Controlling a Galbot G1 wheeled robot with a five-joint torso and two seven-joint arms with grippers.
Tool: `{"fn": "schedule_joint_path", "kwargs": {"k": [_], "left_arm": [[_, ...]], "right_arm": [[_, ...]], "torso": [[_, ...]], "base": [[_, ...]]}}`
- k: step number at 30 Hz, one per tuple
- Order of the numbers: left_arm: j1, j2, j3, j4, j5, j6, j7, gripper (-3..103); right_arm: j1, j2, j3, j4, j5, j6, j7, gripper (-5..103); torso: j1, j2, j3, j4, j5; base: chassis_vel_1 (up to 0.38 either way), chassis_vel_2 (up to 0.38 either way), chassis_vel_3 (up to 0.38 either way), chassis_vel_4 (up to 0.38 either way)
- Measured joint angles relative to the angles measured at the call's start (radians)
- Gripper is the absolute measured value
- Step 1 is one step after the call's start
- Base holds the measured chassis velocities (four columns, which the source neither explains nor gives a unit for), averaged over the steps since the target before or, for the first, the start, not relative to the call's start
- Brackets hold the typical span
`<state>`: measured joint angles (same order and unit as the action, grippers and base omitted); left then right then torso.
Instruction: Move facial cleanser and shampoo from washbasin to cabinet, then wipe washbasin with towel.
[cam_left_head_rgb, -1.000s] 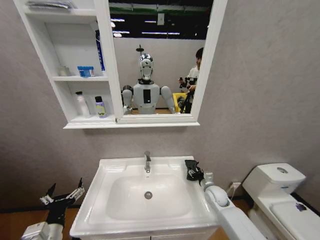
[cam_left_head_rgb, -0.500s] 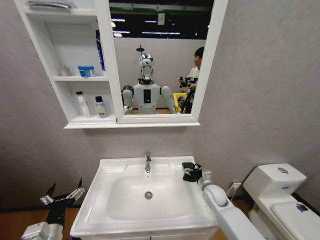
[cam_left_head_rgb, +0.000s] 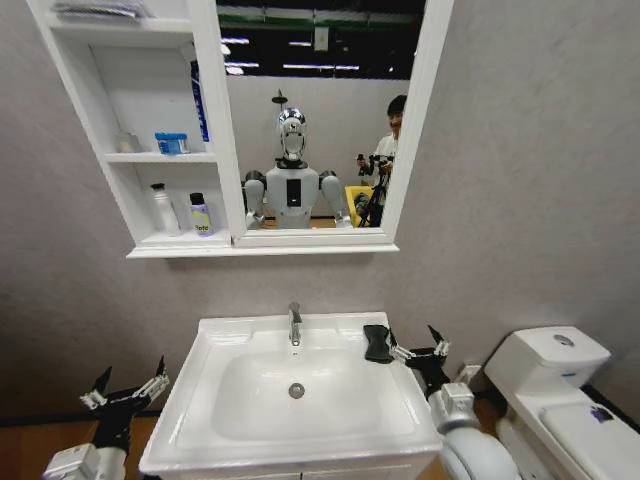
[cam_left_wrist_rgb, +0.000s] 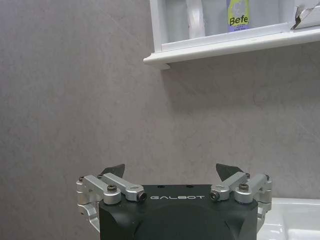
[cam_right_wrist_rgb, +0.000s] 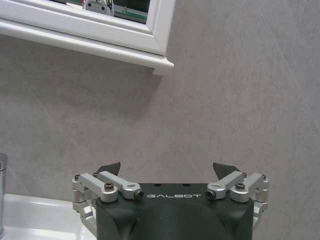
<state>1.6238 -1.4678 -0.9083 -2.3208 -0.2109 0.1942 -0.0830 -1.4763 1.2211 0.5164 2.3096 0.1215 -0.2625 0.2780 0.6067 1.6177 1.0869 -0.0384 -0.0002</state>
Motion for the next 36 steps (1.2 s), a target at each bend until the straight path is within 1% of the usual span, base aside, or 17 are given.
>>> {"fn": "schedule_joint_path", "kwargs": {"k": [1,5,7,11,17,20,21,22,23,29,32,34,35,36], "left_arm": [[0.000,0.000,0.000,0.000,0.000,0.000,0.000,100],[0.000,0.000,0.000,0.000,0.000,0.000,0.000,100],[0.000,0.000,0.000,0.000,0.000,0.000,0.000,100],[0.000,0.000,0.000,0.000,0.000,0.000,0.000,100],[0.000,0.000,0.000,0.000,0.000,0.000,0.000,100],[0.000,0.000,0.000,0.000,0.000,0.000,0.000,100],[0.000,0.000,0.000,0.000,0.000,0.000,0.000,100],[0.000,0.000,0.000,0.000,0.000,0.000,0.000,100],[0.000,0.000,0.000,0.000,0.000,0.000,0.000,100],[0.000,0.000,0.000,0.000,0.000,0.000,0.000,100],[0.000,0.000,0.000,0.000,0.000,0.000,0.000,100],[0.000,0.000,0.000,0.000,0.000,0.000,0.000,100],[0.000,0.000,0.000,0.000,0.000,0.000,0.000,100],[0.000,0.000,0.000,0.000,0.000,0.000,0.000,100]], "right_arm": [[0.000,0.000,0.000,0.000,0.000,0.000,0.000,100],[-0.086,0.037,-0.020,0.106,-0.051,-0.021,0.007,100],[-0.102,0.040,-0.022,0.124,-0.062,-0.023,0.011,100],[-0.112,0.033,-0.018,0.133,-0.077,-0.022,0.020,100],[-0.101,0.024,-0.017,0.122,-0.068,-0.020,0.022,100],[-0.086,0.019,-0.022,0.105,-0.065,-0.020,0.020,100],[-0.081,0.017,-0.027,0.100,-0.062,-0.020,0.018,100],[-0.078,0.017,-0.030,0.096,-0.060,-0.022,0.016,100],[-0.077,0.017,-0.031,0.092,-0.060,-0.022,0.015,100],[-0.080,0.017,-0.028,0.083,-0.059,-0.019,0.015,100],[-0.087,0.016,-0.027,0.088,-0.060,-0.019,0.015,100],[-0.091,0.016,-0.027,0.090,-0.060,-0.019,0.015,100],[-0.091,0.016,-0.027,0.090,-0.060,-0.019,0.015,100],[-0.092,0.019,-0.028,0.090,-0.061,-0.018,0.015,100]], "torso": [[0.000,0.000,0.000,0.0000,0.0000],[0.000,0.000,0.000,-0.0001,0.0002],[0.000,0.000,0.000,0.0000,0.0000],[0.000,0.000,0.000,0.0000,0.0001],[0.000,0.000,0.000,0.0002,0.0002],[0.000,0.000,0.000,0.0002,0.0006],[0.000,0.000,0.000,0.0000,-0.0001],[0.000,0.000,0.000,0.0001,0.0009],[0.000,0.000,0.000,0.0000,0.0002],[0.000,0.000,0.000,0.0002,0.0000],[0.000,0.000,0.000,-0.0001,0.0010],[0.000,0.000,0.000,-0.0001,-0.0009],[0.000,0.000,0.000,-0.0001,-0.0009],[0.000,0.000,0.000,0.0001,0.0001]], "base": [[0.000,0.000,0.000,0.000],[0.000,0.000,0.000,0.000],[0.000,0.000,0.000,0.000],[0.012,-0.039,-0.011,0.030],[0.063,-0.137,-0.046,0.152],[0.106,-0.222,-0.106,0.229],[0.144,-0.271,-0.111,0.264],[0.217,-0.290,-0.155,0.264],[0.217,-0.290,-0.171,0.315],[0.205,-0.313,-0.202,0.325],[0.262,-0.330,-0.275,0.349],[0.262,-0.389,-0.280,0.384],[0.262,-0.389,-0.281,0.395],[0.322,-0.395,-0.281,0.395]]}}
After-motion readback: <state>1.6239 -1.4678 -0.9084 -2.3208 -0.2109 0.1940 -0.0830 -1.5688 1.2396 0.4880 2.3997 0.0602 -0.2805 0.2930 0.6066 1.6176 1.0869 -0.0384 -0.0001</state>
